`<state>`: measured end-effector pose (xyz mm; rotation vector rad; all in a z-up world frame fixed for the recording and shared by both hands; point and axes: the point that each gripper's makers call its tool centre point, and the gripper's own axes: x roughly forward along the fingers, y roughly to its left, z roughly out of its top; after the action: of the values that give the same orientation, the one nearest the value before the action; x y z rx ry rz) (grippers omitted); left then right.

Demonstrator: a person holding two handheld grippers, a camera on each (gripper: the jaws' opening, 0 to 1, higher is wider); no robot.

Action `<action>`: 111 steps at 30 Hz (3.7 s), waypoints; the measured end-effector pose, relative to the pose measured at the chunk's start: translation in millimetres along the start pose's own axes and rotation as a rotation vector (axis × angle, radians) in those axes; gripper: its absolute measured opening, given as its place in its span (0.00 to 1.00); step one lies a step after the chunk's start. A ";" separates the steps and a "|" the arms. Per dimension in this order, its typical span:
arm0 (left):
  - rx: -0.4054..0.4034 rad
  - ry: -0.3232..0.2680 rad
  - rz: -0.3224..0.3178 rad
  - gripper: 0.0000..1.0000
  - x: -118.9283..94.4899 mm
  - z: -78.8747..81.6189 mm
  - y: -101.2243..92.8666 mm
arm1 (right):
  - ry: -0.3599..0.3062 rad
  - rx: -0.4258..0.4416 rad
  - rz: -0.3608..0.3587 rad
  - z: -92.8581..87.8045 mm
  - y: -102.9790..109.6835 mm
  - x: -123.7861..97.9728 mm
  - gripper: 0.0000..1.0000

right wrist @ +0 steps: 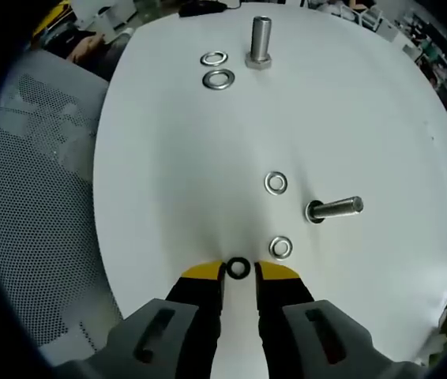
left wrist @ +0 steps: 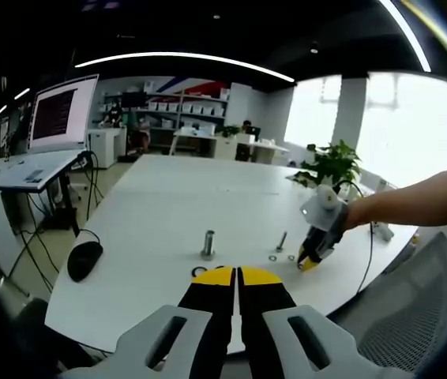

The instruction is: Place the washer onto the threaded stud by aligning its center hole with the stud, sliding it down to the base, and recovering from edge contact or off-axis alignment until the washer reaches the visible bottom stop.

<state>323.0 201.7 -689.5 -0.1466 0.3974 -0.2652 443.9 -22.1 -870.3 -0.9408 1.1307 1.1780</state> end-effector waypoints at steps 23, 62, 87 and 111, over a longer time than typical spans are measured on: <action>-0.002 -0.009 0.001 0.00 -0.5 1.5 0.2 | -0.054 -0.040 -0.035 -2.8 -5.8 -10.3 0.14; -0.005 -0.017 0.001 0.00 -0.1 2.7 0.7 | -0.103 -0.324 -0.142 51.0 -50.3 -69.2 0.14; -0.006 -0.007 0.003 0.00 0.8 1.5 1.4 | -0.068 -0.349 -0.121 52.3 -56.6 -53.1 0.14; -0.009 -0.004 0.007 0.00 1.0 1.1 1.5 | -0.036 -0.365 -0.094 49.7 -57.1 -33.7 0.14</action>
<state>324.6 203.0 -689.1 -0.1551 0.3949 -0.2566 507.8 9.8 -828.2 -1.2305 0.8462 1.3432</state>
